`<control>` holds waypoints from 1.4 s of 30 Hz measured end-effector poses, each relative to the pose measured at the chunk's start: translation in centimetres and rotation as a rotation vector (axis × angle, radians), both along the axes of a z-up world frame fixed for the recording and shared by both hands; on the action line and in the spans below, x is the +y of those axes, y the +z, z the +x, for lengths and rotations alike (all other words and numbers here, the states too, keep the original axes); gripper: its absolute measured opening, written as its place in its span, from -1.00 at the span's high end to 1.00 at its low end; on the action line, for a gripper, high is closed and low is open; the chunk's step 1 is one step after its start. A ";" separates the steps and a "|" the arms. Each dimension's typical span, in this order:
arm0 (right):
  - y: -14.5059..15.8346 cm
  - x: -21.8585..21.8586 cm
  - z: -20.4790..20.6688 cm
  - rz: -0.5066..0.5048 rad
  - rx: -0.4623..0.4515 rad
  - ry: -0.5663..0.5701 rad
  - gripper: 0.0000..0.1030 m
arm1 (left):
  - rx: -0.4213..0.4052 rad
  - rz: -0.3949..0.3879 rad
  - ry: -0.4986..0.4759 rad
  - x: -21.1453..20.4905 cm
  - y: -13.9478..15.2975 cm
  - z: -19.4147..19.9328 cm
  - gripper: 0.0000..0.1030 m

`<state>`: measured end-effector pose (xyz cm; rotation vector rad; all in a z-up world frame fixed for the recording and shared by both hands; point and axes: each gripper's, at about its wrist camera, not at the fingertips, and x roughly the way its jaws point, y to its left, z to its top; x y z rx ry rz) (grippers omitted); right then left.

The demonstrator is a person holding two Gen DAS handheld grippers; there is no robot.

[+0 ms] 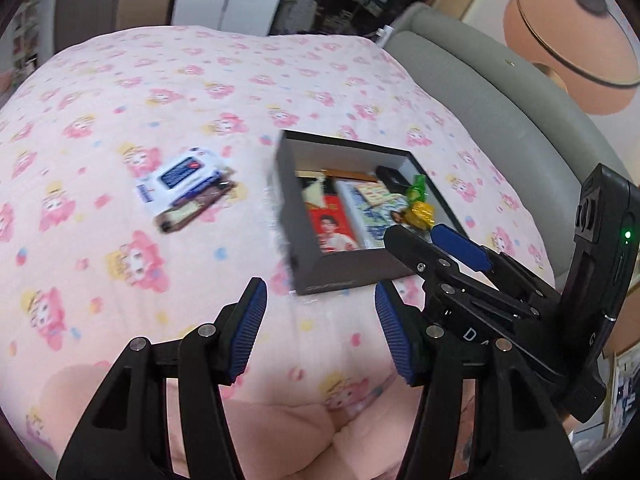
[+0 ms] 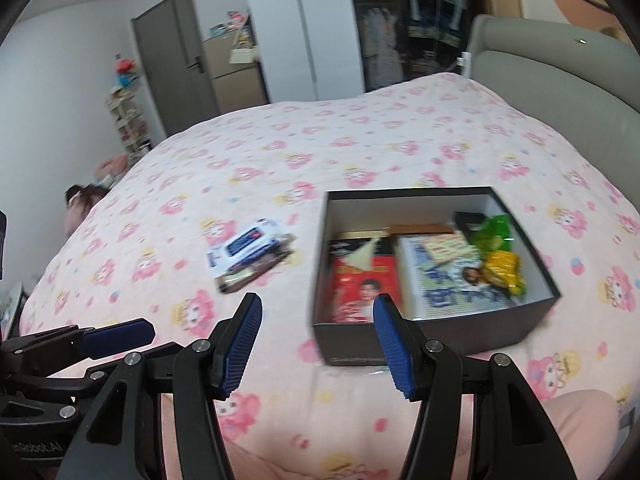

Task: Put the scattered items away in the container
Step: 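Withdraw the right tool and move it toward the white wipes pack, then grasp the hand cream tube beside the wipes pack with the left gripper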

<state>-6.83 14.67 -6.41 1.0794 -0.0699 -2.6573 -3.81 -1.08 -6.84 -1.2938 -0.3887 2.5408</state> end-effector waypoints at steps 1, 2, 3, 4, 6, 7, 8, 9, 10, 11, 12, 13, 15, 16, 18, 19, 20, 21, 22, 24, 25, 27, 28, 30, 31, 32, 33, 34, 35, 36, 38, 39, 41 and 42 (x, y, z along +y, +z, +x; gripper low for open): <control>-0.1 -0.9 0.1 0.002 -0.003 0.017 -0.06 | 0.000 -0.002 0.014 -0.8 -0.1 0.3 -0.11; -0.2 -1.7 0.2 0.003 -0.006 0.034 -0.06 | 0.000 0.001 0.027 -1.6 -0.2 0.6 -0.11; -0.3 -2.5 0.2 0.006 -0.007 0.047 -0.06 | -0.001 0.005 0.040 -2.3 -0.3 0.8 -0.11; -0.3 -3.2 0.3 0.008 -0.007 0.061 -0.06 | -0.001 0.011 0.052 -3.1 -0.4 1.1 -0.12; -0.4 -4.7 0.5 0.012 -0.009 0.088 -0.05 | 0.000 0.025 0.075 -4.6 -0.5 1.5 -0.11; -0.4 -5.6 0.5 0.015 -0.010 0.103 -0.05 | 0.000 0.033 0.085 -5.2 -0.6 1.7 -0.11; -0.5 -6.2 0.5 0.018 -0.010 0.115 -0.05 | -0.001 0.043 0.098 -6.0 -0.9 1.8 -0.11; -0.5 -6.9 0.4 0.021 -0.012 0.128 -0.06 | -0.003 0.051 0.111 -6.6 -1.1 1.8 -0.11; -0.7 -7.6 0.3 0.025 -0.015 0.142 -0.06 | -0.005 0.058 0.122 -7.2 -1.4 1.9 -0.12; -0.9 -8.2 0.0 0.029 -0.018 0.156 -0.06 | -0.009 0.066 0.133 -7.8 -1.8 1.8 -0.12; -1.2 -8.6 -0.2 0.032 -0.023 0.169 -0.06 | -0.015 0.074 0.144 -8.3 -2.2 1.6 -0.12; -1.4 -9.1 -0.5 0.035 -0.027 0.182 -0.06 | -0.019 0.081 0.152 -8.7 -2.5 1.5 -0.12; -1.8 -10.0 -1.1 0.043 -0.041 0.199 -0.06 | -0.029 0.105 0.170 -9.6 -3.3 0.8 -0.12; -2.0 -10.4 -1.7 0.046 -0.047 0.202 -0.06 | -0.030 0.115 0.175 -9.9 -3.5 0.4 -0.12; -2.0 -11.1 -2.8 0.052 -0.049 0.201 -0.06 | -0.030 0.133 0.187 -10.6 -3.9 -0.4 -0.11; -1.9 -11.4 -3.4 0.056 -0.048 0.200 -0.06 | -0.029 0.144 0.190 -11.0 -4.1 -0.9 -0.11; -1.9 -11.6 -3.8 0.060 -0.044 0.199 -0.06 | -0.030 0.153 0.191 -11.4 -4.2 -1.5 -0.11; -1.8 -11.9 -4.6 0.060 -0.042 0.197 -0.06 | -0.031 0.161 0.192 -11.8 -4.2 -2.3 -0.11; -1.8 -12.2 -5.4 0.060 -0.039 0.196 -0.06 | -0.031 0.169 0.193 -12.2 -4.3 -3.1 -0.11; -1.9 -12.8 -7.1 0.061 -0.043 0.193 -0.06 | -0.025 0.166 0.196 -12.7 -4.4 -4.7 -0.11; -2.1 -13.1 -8.0 0.063 -0.047 0.190 -0.06 | -0.027 0.168 0.200 -13.0 -4.7 -5.6 -0.11; -2.4 -13.6 -9.6 0.069 -0.053 0.186 -0.06 | -0.039 0.176 0.216 -13.7 -5.5 -7.4 -0.12; -2.9 -14.0 -10.6 0.079 -0.057 0.184 -0.06 | -0.048 0.180 0.227 -14.0 -6.1 -8.2 -0.12; -4.0 -14.6 -12.2 0.084 -0.081 0.176 -0.06 | -0.072 0.190 0.250 -14.5 -7.3 -9.6 -0.12; -4.7 -14.8 -13.0 0.085 -0.099 0.170 -0.06 | -0.089 0.192 0.265 -14.8 -8.1 -10.3 -0.11; -5.6 -15.1 -13.8 0.085 -0.126 0.160 -0.06 | -0.111 0.190 0.289 -15.2 -9.1 -11.1 -0.11; -6.5 -15.3 -14.6 0.087 -0.154 0.149 -0.06 | -0.136 0.188 0.315 -15.5 -10.0 -11.9 -0.08; -7.5 -15.7 -15.5 0.101 -0.181 0.135 -0.06 | -0.161 0.185 0.336 -15.8 -11.0 -12.7 -0.03; -8.4 -16.0 -16.3 0.127 -0.196 0.122 -0.06 | -0.191 0.187 0.345 -16.0 -12.0 -13.5 0.02; -9.3 -16.3 -16.9 0.157 -0.204 0.099 -0.06 | -0.224 0.190 0.350 -16.1 -12.9 -14.3 0.10; -10.9 -16.5 -18.3 0.213 -0.225 0.058 -0.06 | -0.278 0.212 0.347 -15.9 -14.8 -15.5 0.12; -11.6 -16.5 -18.9 0.229 -0.247 0.042 -0.06 | -0.304 0.225 0.345 -15.8 -15.7 -16.1 0.15; -13.0 -16.1 -20.1 0.220 -0.286 0.010 -0.06 | -0.351 0.249 0.335 -15.6 -17.4 -17.0 0.15; -13.5 -15.8 -20.6 0.214 -0.299 -0.005 -0.06 | -0.374 0.263 0.331 -15.5 -18.2 -17.4 0.16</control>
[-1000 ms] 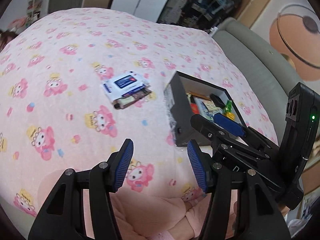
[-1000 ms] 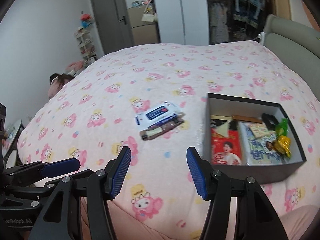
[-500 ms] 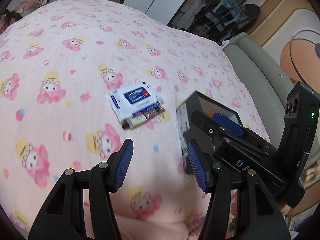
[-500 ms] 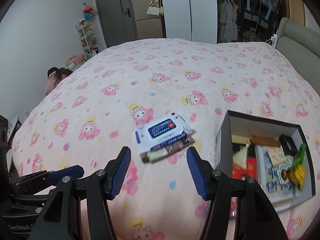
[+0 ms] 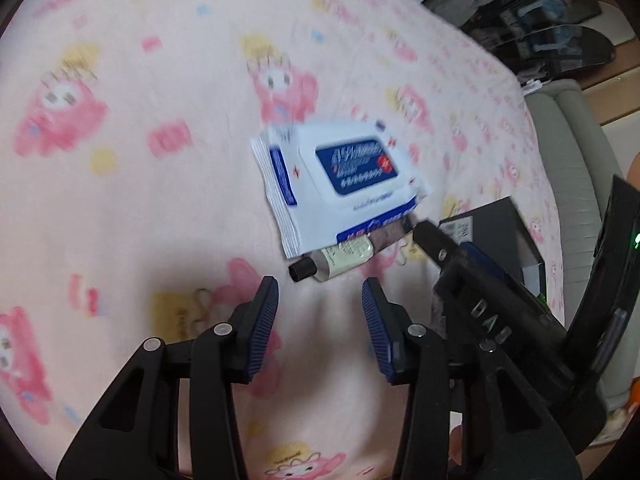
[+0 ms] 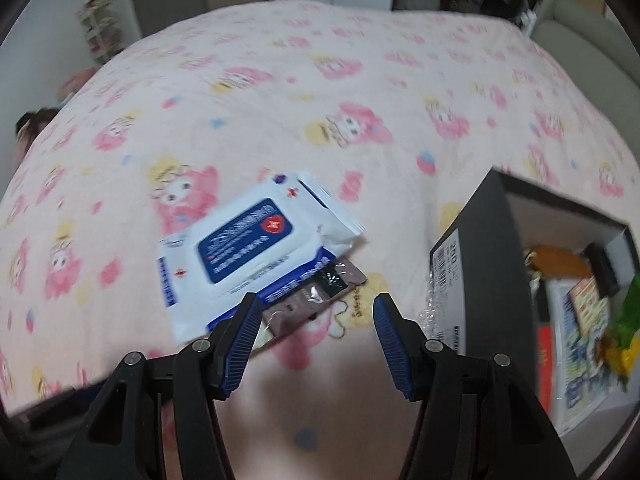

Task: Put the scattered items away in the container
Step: 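Grasp the hand cream tube beside the wipes pack with the left gripper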

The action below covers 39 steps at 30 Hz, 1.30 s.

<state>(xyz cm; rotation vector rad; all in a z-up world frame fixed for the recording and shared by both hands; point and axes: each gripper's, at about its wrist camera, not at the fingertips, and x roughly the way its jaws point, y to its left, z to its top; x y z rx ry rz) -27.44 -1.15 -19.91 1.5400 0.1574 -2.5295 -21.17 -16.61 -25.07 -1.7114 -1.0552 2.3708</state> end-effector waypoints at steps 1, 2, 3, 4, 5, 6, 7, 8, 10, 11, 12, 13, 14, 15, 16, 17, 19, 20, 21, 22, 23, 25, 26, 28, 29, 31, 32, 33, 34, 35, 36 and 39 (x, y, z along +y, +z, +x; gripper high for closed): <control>-0.5 0.2 -0.5 -0.003 -0.011 -0.016 -0.06 | -0.019 0.019 -0.004 0.1 -0.8 -0.4 0.16; -0.9 0.4 -0.8 -0.004 -0.019 -0.026 -0.06 | -0.036 0.040 -0.005 0.1 -1.5 -0.6 0.16; -1.2 0.4 -1.1 -0.008 -0.029 -0.032 -0.06 | -0.052 0.058 -0.002 0.0 -2.0 -0.9 0.16; -1.5 0.5 -1.5 -0.013 -0.039 -0.037 -0.06 | -0.068 0.074 0.003 -0.1 -2.5 -1.2 0.16; -1.9 0.6 -1.9 -0.017 -0.048 -0.042 -0.06 | -0.076 0.101 0.008 -0.2 -3.0 -1.6 0.16; -2.1 0.6 -2.2 -0.021 -0.049 -0.047 -0.06 | -0.078 0.132 0.013 -0.3 -3.4 -1.8 0.16; -2.3 0.7 -2.5 -0.025 -0.051 -0.051 -0.06 | -0.083 0.158 0.022 -0.4 -3.7 -2.0 0.12; -2.6 0.9 -2.8 -0.033 -0.050 -0.057 -0.07 | -0.084 0.173 0.029 -0.5 -4.0 -2.0 0.12; -3.0 1.3 -3.3 -0.051 -0.049 -0.071 -0.13 | -0.081 0.176 0.033 -0.4 -4.3 -1.8 0.22; -3.3 1.5 -3.5 -0.061 -0.049 -0.077 -0.18 | -0.078 0.163 0.029 -0.4 -4.3 -1.7 0.21; -3.5 1.7 -3.8 -0.074 -0.055 -0.083 -0.19 | -0.074 0.155 0.024 -0.3 -4.2 -1.6 0.23; -3.7 1.9 -4.1 -0.097 -0.063 -0.088 -0.19 | -0.067 0.150 0.024 -0.3 -4.0 -1.5 0.25; -4.0 2.1 -4.3 -0.118 -0.072 -0.094 -0.19 | -0.058 0.145 0.028 -0.4 -3.8 -1.4 0.25; -4.2 2.2 -4.5 -0.137 -0.082 -0.098 -0.20 | -0.050 0.146 0.036 -0.5 -3.7 -1.3 0.27; -4.4 2.3 -4.7 -0.155 -0.092 -0.102 -0.21 | -0.042 0.148 0.045 -0.7 -3.7 -1.2 0.28; -4.6 2.4 -4.9 -0.172 -0.101 -0.106 -0.21 | -0.035 0.153 0.056 -1.0 -3.6 -1.1 0.29; -4.3 2.4 -4.5 -0.178 -0.105 -0.094 -0.21 | -0.017 0.156 0.082 -1.6 -3.2 -0.8 0.31; -4.2 2.4 -4.3 -0.178 -0.107 -0.086 -0.21 | -0.005 0.150 0.097 -1.9 -3.0 -0.6 0.32; -4.0 2.4 -4.0 -0.178 -0.110 -0.078 -0.21 | 0.006 0.143 0.112 -2.2 -2.7 -0.4 0.33; -3.7 2.4 -3.6 -0.179 -0.111 -0.074 -0.21 | 0.017 0.131 0.128 -2.7 -2.4 -0.3 0.34; -3.4 2.5 -3.4 -0.168 -0.103 -0.078 -0.21 | 0.023 0.115 0.144 -3.1 -2.1 -0.1 0.34; -2.9 2.5 -2.9 -0.146 -0.086 -0.087 -0.21 | 0.030 0.084 0.177 -3.8 -1.8 0.3 0.35; -2.7 2.6 -2.8 -0.134 -0.074 -0.095 -0.21 | 0.031 0.071 0.193 -4.1 -1.8 0.3 0.35; -2.9 2.3 -3.0 -0.119 -0.073 -0.092 -0.21 | 0.023 0.057 0.210 -4.5 -1.9 0.5 0.38; -3.2 2.1 -3.1 -0.107 -0.079 -0.091 -0.21 | 0.021 0.053 0.217 -4.7 -2.0 0.5 0.42; -3.8 2.0 -3.5 -0.097 -0.092 -0.083 -0.21 | 0.019 0.058 0.226 -5.0 -2.4 0.5 0.40; -4.2 2.0 -3.8 -0.098 -0.100 -0.077 -0.21 | 0.020 0.069 0.224 -5.1 -2.6 0.4 0.37; -4.6 2.0 -4.0 -0.100 -0.106 -0.069 -0.21 | 0.020 0.081 0.222 -5.2 -2.9 0.3 0.31; -4.7 1.8 -3.9 -0.104 -0.112 -0.051 -0.21 | 0.013 0.088 0.221 -5.2 -3.1 0.0 0.29; -4.8 1.5 -3.7 -0.108 -0.117 -0.034 -0.21 | 0.002 0.093 0.220 -5.1 -3.4 -0.3 0.29; -5.0 1.3 -3.6 -0.112 -0.122 -0.016 -0.21 | -0.009 0.098 0.219 -5.0 -3.6 -0.6 0.30; -4.8 1.0 -3.1 -0.199 -0.167 0.045 -0.21 | -0.010 0.100 0.209 -5.0 -3.5 -0.2 0.34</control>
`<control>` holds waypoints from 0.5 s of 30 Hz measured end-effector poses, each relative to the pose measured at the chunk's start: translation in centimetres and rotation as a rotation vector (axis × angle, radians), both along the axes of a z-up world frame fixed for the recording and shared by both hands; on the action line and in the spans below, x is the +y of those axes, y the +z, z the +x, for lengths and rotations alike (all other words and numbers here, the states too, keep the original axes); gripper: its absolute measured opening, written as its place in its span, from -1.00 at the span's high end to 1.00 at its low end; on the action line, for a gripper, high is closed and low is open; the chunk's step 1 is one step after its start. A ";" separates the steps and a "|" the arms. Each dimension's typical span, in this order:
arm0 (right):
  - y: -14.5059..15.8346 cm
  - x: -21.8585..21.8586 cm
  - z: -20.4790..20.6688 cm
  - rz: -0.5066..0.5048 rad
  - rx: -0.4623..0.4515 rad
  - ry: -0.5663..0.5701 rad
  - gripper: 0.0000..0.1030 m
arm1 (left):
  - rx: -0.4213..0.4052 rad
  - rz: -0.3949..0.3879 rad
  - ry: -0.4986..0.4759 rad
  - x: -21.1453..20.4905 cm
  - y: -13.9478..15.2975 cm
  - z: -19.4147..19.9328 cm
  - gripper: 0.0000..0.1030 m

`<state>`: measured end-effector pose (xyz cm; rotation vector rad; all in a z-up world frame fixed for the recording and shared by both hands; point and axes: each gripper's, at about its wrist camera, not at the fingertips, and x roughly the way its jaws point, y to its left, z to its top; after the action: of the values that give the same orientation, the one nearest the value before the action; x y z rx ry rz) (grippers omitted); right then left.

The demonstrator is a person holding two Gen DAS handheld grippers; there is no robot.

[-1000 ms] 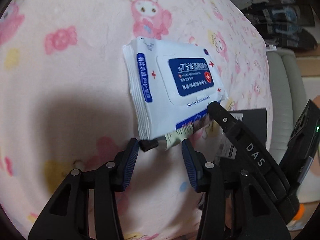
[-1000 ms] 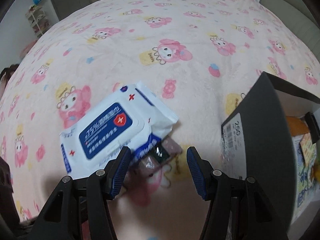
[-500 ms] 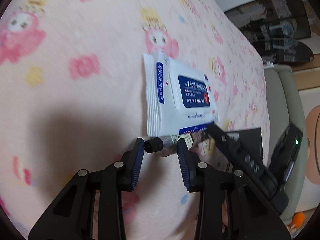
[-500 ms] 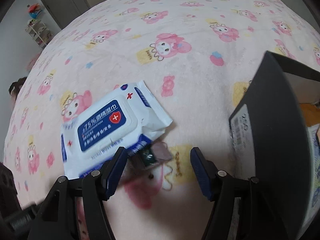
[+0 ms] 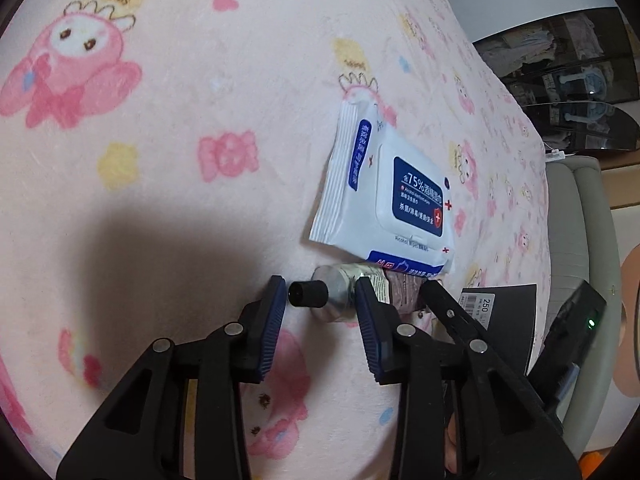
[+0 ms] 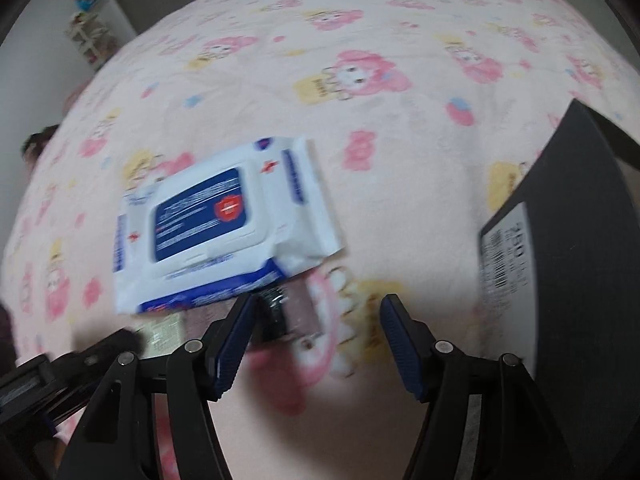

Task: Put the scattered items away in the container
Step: 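Grasp the hand cream tube beside the wipes pack with the left gripper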

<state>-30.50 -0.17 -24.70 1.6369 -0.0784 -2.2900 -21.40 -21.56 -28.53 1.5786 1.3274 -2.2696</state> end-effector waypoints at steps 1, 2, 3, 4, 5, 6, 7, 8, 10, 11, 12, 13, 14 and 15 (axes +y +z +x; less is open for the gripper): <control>0.0 -0.1 0.2 -0.034 -0.018 0.021 -0.13 | 0.003 -0.010 -0.008 0.1 0.2 0.0 0.35; 0.3 -0.4 0.6 -0.031 -0.012 0.036 -0.08 | 0.007 -0.030 -0.013 0.2 0.5 0.1 0.34; 0.5 -0.6 1.0 -0.027 -0.006 0.052 -0.06 | 0.010 -0.053 -0.016 0.3 0.9 0.2 0.34; 0.7 -0.8 1.4 -0.024 -0.001 0.067 -0.03 | 0.014 -0.076 -0.019 0.3 1.2 0.3 0.34; 1.0 -1.1 1.8 -0.022 0.003 0.082 -0.03 | 0.018 -0.079 -0.012 0.2 1.4 0.6 0.34; 1.2 -1.0 2.3 -0.033 -0.006 0.093 -0.02 | 0.016 -0.071 -0.007 0.0 1.6 1.0 0.34; 1.4 -0.8 2.8 -0.044 -0.015 0.103 -0.01 | 0.010 -0.062 -0.003 -0.2 1.7 1.3 0.34; 1.7 -0.7 3.5 -0.061 -0.028 0.115 -0.01 | 0.004 -0.054 0.000 -0.4 1.8 1.7 0.34; 2.1 -0.5 5.0 -0.075 -0.047 0.147 -0.01 | -0.036 -0.050 -0.016 -0.6 1.8 2.8 0.35; 2.3 -0.5 5.9 -0.074 -0.053 0.166 -0.01 | -0.056 -0.061 -0.022 -0.7 1.8 3.2 0.35; 2.6 -0.6 6.6 -0.070 -0.049 0.181 -0.01 | -0.077 -0.077 -0.026 -0.6 1.7 3.4 0.35; 2.8 -0.6 7.1 -0.058 -0.038 0.184 -0.01 | -0.083 -0.078 -0.021 -0.8 1.6 3.5 0.35; 3.0 -0.6 7.5 -0.047 -0.026 0.188 -0.01 | -0.083 -0.073 -0.012 -1.0 1.6 3.6 0.34; 3.1 -0.6 7.9 -0.036 -0.016 0.190 -0.01 | -0.086 -0.072 -0.008 -1.1 1.5 3.6 0.32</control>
<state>-22.58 -0.74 -21.59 1.5730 0.0314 -2.1218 -17.82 -22.63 -27.01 1.6403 1.2076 -2.2010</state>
